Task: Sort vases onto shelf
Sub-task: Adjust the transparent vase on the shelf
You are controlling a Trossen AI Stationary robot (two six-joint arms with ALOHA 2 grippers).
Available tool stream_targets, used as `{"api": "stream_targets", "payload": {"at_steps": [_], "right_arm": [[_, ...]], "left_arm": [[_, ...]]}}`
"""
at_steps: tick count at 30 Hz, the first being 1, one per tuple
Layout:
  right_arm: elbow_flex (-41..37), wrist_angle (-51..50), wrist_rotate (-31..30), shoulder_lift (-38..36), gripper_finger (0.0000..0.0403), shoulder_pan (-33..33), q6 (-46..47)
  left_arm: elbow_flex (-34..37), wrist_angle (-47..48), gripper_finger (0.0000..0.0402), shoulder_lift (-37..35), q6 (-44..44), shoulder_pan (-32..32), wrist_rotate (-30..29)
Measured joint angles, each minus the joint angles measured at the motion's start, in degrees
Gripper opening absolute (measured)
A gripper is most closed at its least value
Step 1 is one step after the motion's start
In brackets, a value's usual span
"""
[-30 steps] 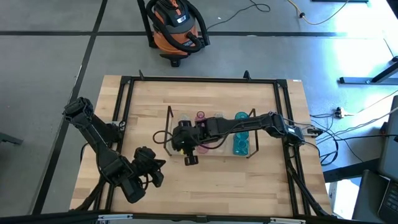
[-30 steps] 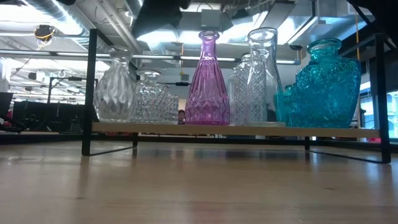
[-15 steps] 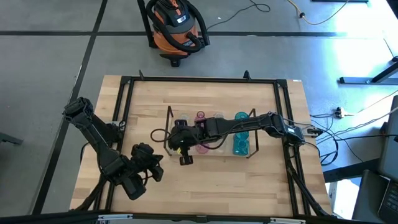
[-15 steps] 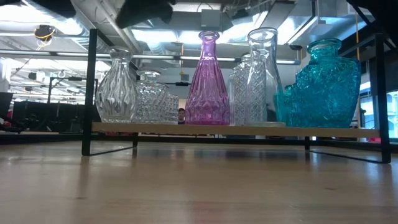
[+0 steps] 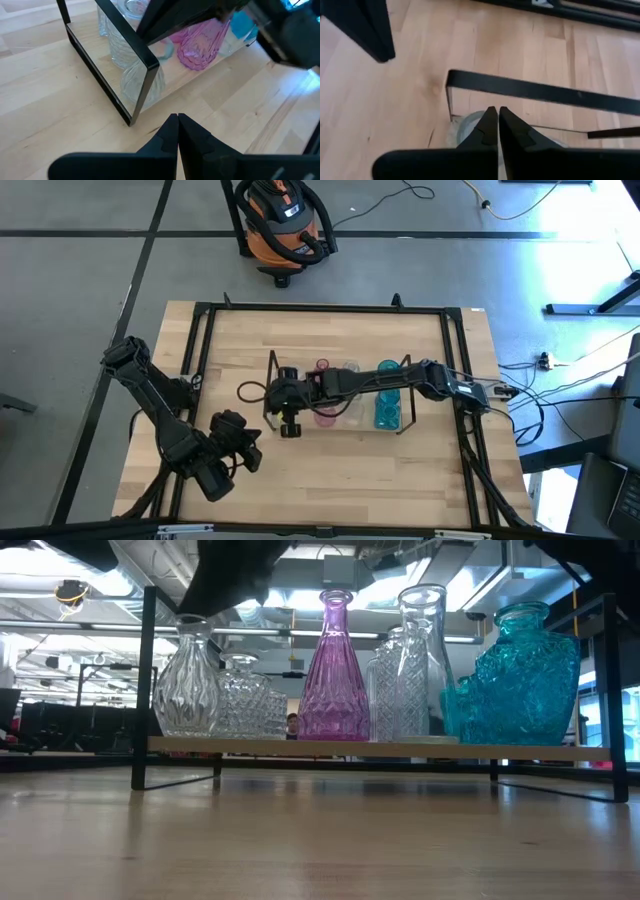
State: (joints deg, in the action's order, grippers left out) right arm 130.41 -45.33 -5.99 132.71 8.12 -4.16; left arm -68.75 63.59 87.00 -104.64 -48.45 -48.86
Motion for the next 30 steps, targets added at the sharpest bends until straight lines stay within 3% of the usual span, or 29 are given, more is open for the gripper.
{"api": "stream_targets", "payload": {"at_steps": [13, 19, 21, 27, 30], "right_arm": [[0.2, -2.08, 0.69, 0.43, 0.0, 0.11, 1.2], [2.86, -5.55, 0.61, 0.66, 0.0, 0.15, 1.77], [3.72, -6.82, 0.17, 0.74, 0.0, 0.15, 2.58], [4.48, -8.33, 0.06, 0.74, 0.0, 0.17, 4.17], [4.5, -8.67, 1.58, 0.74, 0.0, 0.57, 6.74]], "left_arm": [[0.32, 1.26, 0.0, 0.0, -0.07, 0.04, 0.33], [8.07, 1.17, 0.0, -0.02, -8.9, -0.71, 2.55], [12.42, -3.44, 0.0, -0.02, -12.4, -1.83, 1.48], [27.08, -31.98, 0.0, -0.37, -8.98, -3.57, -7.39], [33.23, -38.56, 0.0, -0.37, -10.69, -3.46, -10.41]]}}
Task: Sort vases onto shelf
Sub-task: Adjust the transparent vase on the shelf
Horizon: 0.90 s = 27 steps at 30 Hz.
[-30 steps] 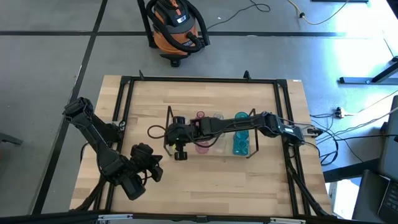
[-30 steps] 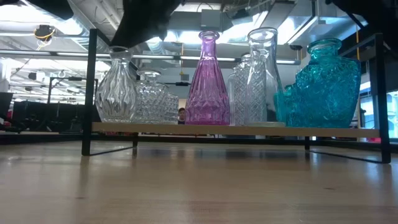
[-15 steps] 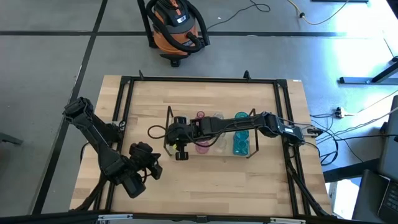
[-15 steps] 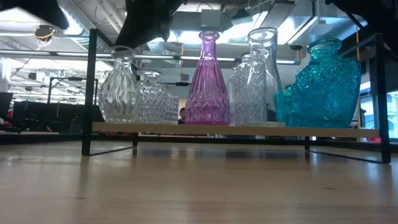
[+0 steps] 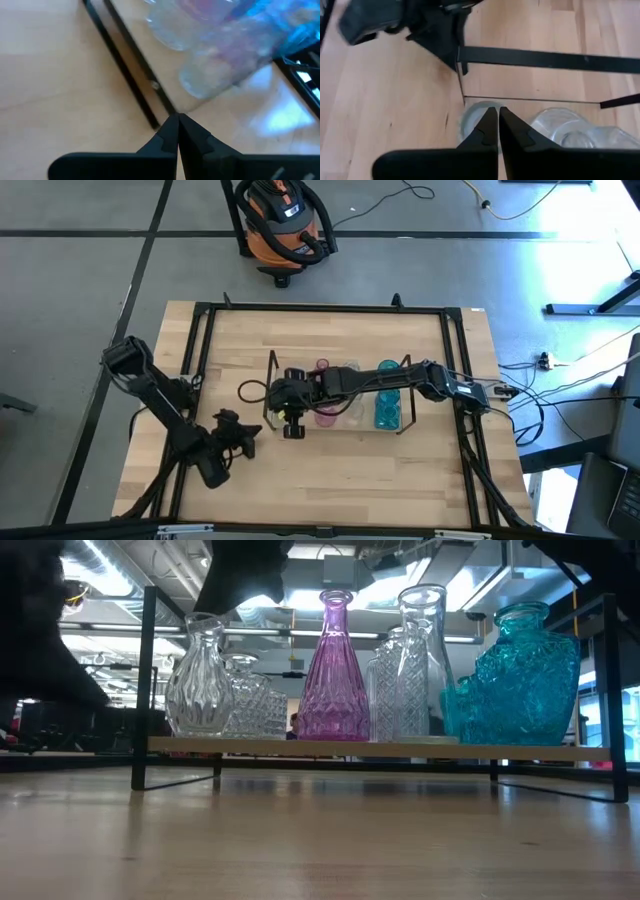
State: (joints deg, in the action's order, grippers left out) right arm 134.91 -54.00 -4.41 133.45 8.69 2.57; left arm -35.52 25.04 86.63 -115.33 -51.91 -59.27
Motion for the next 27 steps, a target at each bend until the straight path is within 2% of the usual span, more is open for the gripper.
{"api": "stream_targets", "payload": {"at_steps": [4, 11, 13, 22, 25, 27], "right_arm": [[0.0, -0.74, -0.52, -0.13, 0.0, 1.05, 1.52], [0.02, -3.45, -3.32, -3.23, 0.0, 2.73, 5.28], [0.02, -4.21, -4.29, -4.42, 0.0, 2.98, 6.36], [0.09, -4.96, -7.84, -9.12, 0.0, 2.93, 7.8], [0.09, -5.22, -8.41, -9.86, 0.0, 2.93, 7.77], [0.09, -6.14, -8.5, -10.08, 0.0, 2.95, 7.75]], "left_arm": [[5.17, -6.59, 0.0, -0.02, -0.02, 1.26, -1.43], [12.4, -19.94, 0.0, -0.02, 0.26, 2.52, -11.4], [14.31, -24.64, 0.0, -0.02, 0.72, 2.52, -12.4], [22.03, -56.05, 0.0, -0.02, 20.3, 4.5, -9.46], [23.93, -67.16, 0.0, -0.02, 30.22, 7.98, -4.96], [25.19, -73.81, 0.0, -0.02, 37.23, 11.29, 0.13]]}}
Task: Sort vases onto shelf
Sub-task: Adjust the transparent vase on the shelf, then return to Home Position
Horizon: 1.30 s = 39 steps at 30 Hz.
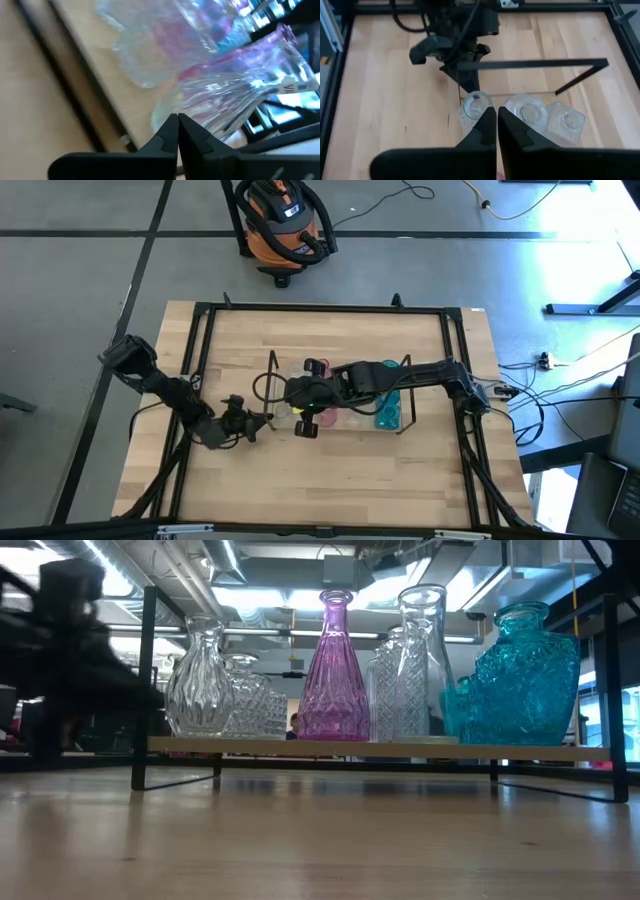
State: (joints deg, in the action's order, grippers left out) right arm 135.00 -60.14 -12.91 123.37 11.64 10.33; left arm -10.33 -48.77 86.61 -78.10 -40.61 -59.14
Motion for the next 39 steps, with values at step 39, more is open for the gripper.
{"api": "stream_targets", "payload": {"at_steps": [39], "right_arm": [[-10.22, -21.4, -19.81, -24.41, 0.0, 12.41, 18.11]], "left_arm": [[-1.52, -21.76, 0.0, -47.41, 80.73, 1.23, -2.91]]}}
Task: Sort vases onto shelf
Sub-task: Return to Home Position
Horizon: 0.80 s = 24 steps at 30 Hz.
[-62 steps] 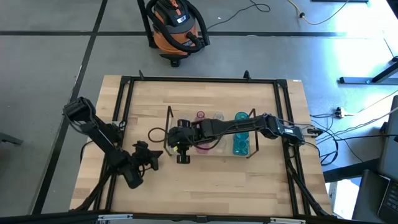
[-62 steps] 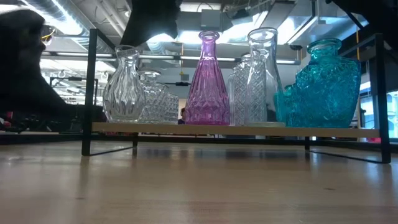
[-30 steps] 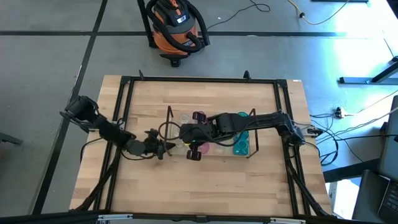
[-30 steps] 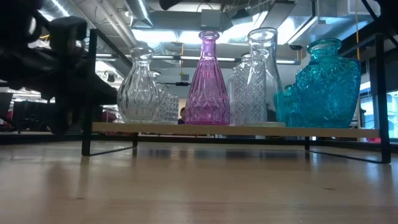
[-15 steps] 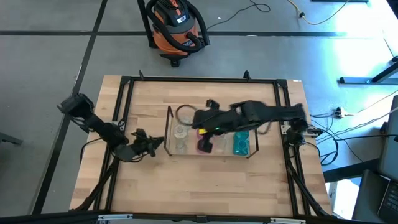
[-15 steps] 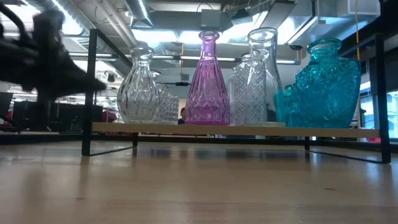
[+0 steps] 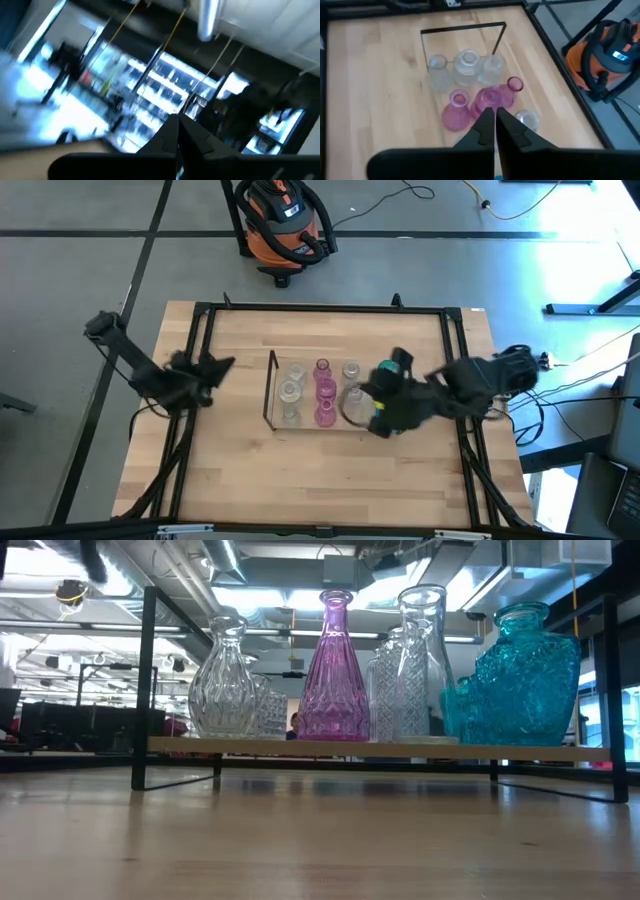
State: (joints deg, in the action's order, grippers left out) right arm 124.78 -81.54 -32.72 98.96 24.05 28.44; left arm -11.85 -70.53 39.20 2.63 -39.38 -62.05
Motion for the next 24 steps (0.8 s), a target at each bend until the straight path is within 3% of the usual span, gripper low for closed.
{"api": "stream_targets", "payload": {"at_steps": [3, 7, 10, 15, 18, 24], "right_arm": [[-11.07, 6.06, -2.24, -6.79, 0.0, 2.87, 3.74], [-32.65, 23.86, -2.4, -20.6, 0.0, 3.35, 7.26], [-51.55, 48.87, -3.7, -32.84, 0.0, 1.22, 3.75], [-80.77, 96.71, -0.19, -50.24, 0.0, -5.6, -8.26], [-93.0, 113.12, -0.81, -58.26, 0.0, -8.11, -11.11], [-105.59, 119.37, -8.26, -73.04, 0.0, -7.93, -17.54]], "left_arm": [[-6.38, 10.27, 0.0, -3.42, 3.7, 3.6, 5.14], [-15.1, 30.2, 0.0, -3.5, -4.07, 12.81, 16.26], [-18.58, 39.16, 0.0, -1.7, -11.8, 22.89, 28.02], [-17.81, 39.83, 0.0, -1.31, -16.34, 37.91, 42.85], [-16.26, 39.77, 0.0, -5.6, -17.66, 42.5, 47.09], [-8.52, 42.11, 0.0, -18.52, -17.32, 43.36, 44.68]]}}
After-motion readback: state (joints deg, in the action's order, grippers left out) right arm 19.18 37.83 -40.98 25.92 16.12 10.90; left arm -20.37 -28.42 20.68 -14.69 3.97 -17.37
